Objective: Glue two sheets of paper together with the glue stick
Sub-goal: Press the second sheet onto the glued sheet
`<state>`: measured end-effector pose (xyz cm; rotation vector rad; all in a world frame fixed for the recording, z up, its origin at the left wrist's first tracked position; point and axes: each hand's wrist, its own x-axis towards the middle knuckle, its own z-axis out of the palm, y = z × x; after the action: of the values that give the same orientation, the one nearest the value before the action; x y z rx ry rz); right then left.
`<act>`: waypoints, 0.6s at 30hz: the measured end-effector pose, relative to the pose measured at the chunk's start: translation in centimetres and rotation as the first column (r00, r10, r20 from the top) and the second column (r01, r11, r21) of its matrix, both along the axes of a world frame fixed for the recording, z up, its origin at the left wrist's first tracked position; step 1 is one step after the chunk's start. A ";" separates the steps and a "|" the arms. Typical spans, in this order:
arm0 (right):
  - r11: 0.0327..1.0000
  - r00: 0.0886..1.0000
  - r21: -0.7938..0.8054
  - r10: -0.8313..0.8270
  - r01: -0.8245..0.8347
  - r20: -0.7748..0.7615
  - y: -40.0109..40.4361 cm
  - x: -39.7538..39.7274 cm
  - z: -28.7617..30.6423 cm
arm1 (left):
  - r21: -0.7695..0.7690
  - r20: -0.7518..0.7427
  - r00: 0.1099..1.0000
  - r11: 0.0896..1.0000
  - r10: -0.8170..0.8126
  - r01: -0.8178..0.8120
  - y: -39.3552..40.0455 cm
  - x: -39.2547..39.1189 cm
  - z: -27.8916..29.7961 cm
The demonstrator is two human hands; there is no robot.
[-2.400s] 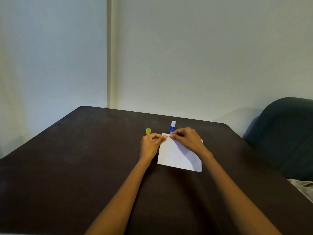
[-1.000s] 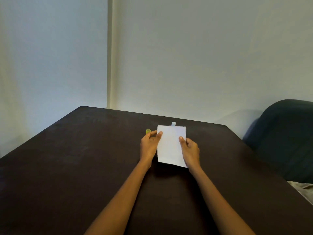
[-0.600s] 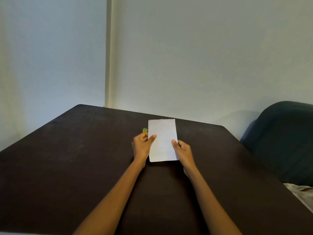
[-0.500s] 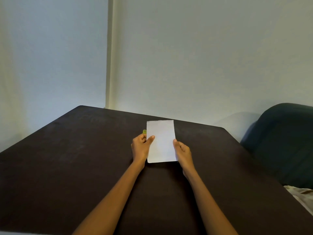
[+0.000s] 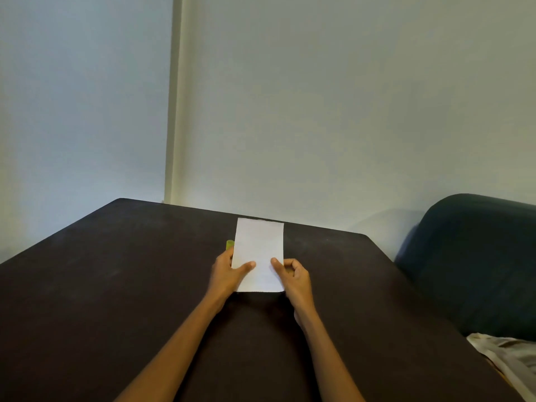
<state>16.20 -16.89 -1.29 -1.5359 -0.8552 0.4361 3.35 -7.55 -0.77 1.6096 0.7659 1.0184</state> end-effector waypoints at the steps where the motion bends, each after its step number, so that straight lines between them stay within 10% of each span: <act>1: 0.999 0.999 -0.014 0.031 -0.031 0.009 0.0 -0.1 0.0 | -0.003 0.014 0.999 0.999 0.039 -0.039 0.0 -0.1 0.0; 11: 0.996 0.997 -0.050 0.077 -0.077 -0.002 -0.3 -0.7 -0.3 | 0.047 0.029 0.985 0.984 0.170 -0.171 0.4 -0.2 -0.4; 18: 0.999 0.988 0.043 0.017 -0.011 -0.155 -0.6 -0.5 0.4 | 0.090 -0.124 0.989 0.992 -0.078 0.089 -0.6 -0.1 -0.1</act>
<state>15.73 -17.45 -0.84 -1.4376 -0.7497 0.5376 3.22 -8.13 -0.85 1.7834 0.7333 0.9153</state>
